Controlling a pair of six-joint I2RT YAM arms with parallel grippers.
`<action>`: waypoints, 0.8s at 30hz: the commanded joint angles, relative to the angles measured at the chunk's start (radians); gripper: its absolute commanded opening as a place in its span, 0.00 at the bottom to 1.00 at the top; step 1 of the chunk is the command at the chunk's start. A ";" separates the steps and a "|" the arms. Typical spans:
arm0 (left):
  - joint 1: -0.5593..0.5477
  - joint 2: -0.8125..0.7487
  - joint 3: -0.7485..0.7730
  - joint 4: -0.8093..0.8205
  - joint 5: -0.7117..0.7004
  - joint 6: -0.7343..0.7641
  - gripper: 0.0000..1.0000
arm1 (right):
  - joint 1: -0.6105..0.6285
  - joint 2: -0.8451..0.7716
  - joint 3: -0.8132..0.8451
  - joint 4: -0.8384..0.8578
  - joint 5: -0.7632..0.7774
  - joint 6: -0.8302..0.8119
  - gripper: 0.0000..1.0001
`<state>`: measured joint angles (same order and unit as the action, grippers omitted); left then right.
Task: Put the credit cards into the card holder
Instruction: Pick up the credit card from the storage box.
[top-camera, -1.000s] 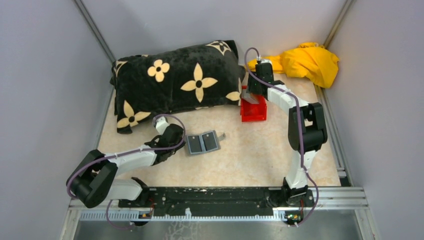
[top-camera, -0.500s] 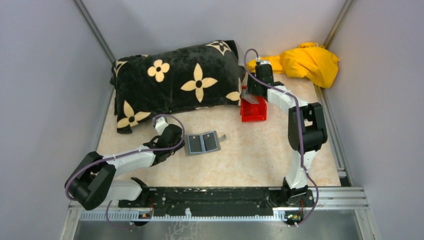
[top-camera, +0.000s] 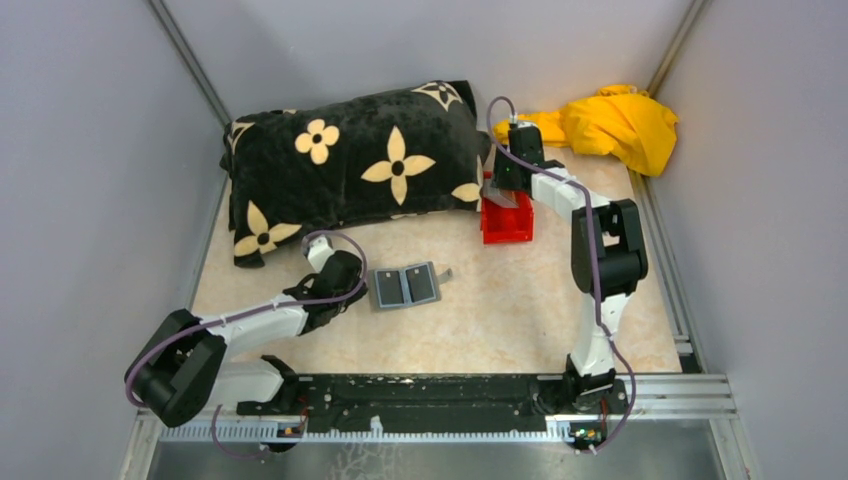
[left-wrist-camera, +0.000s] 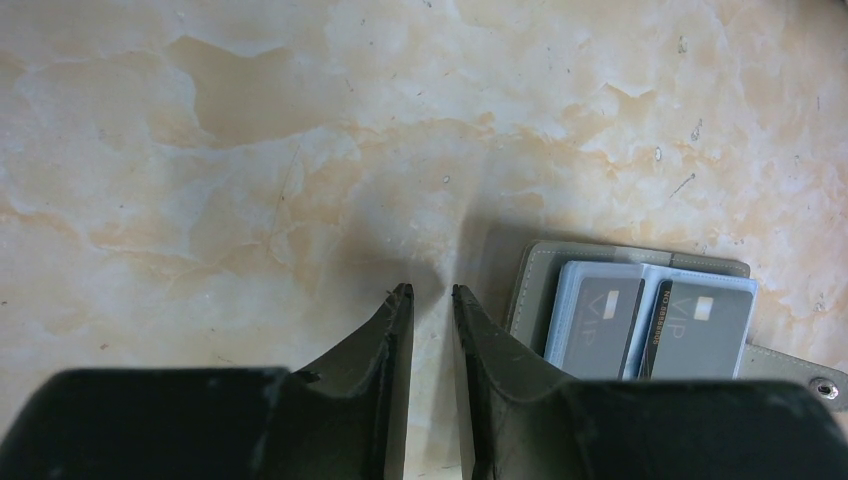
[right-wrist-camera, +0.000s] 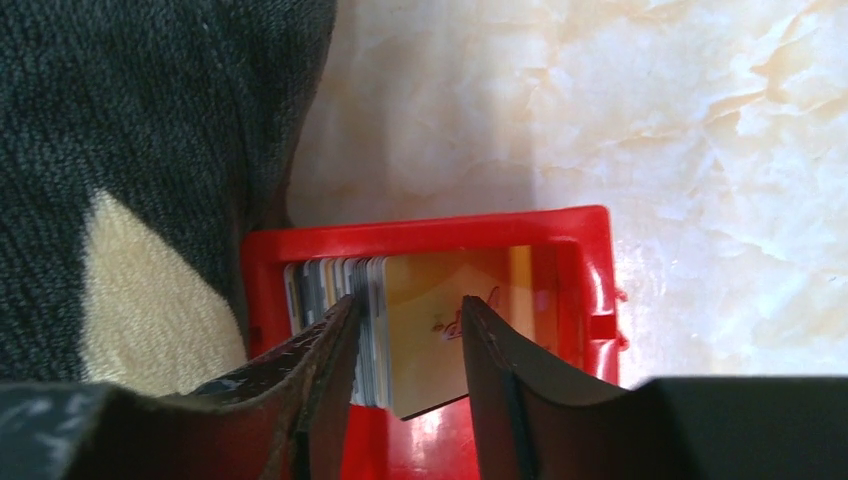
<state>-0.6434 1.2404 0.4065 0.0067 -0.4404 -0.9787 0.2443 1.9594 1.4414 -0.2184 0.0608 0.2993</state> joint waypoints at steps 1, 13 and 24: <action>0.006 -0.009 -0.018 -0.035 0.004 0.005 0.28 | -0.006 0.015 0.030 -0.036 -0.041 0.015 0.37; 0.005 -0.002 -0.028 -0.018 0.017 0.002 0.28 | 0.005 -0.046 0.014 -0.035 -0.095 0.033 0.27; 0.005 -0.025 -0.043 -0.014 0.019 0.002 0.28 | 0.035 -0.069 0.034 -0.058 -0.090 0.033 0.27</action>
<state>-0.6434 1.2293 0.3912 0.0231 -0.4385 -0.9791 0.2508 1.9499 1.4418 -0.2466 0.0063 0.3176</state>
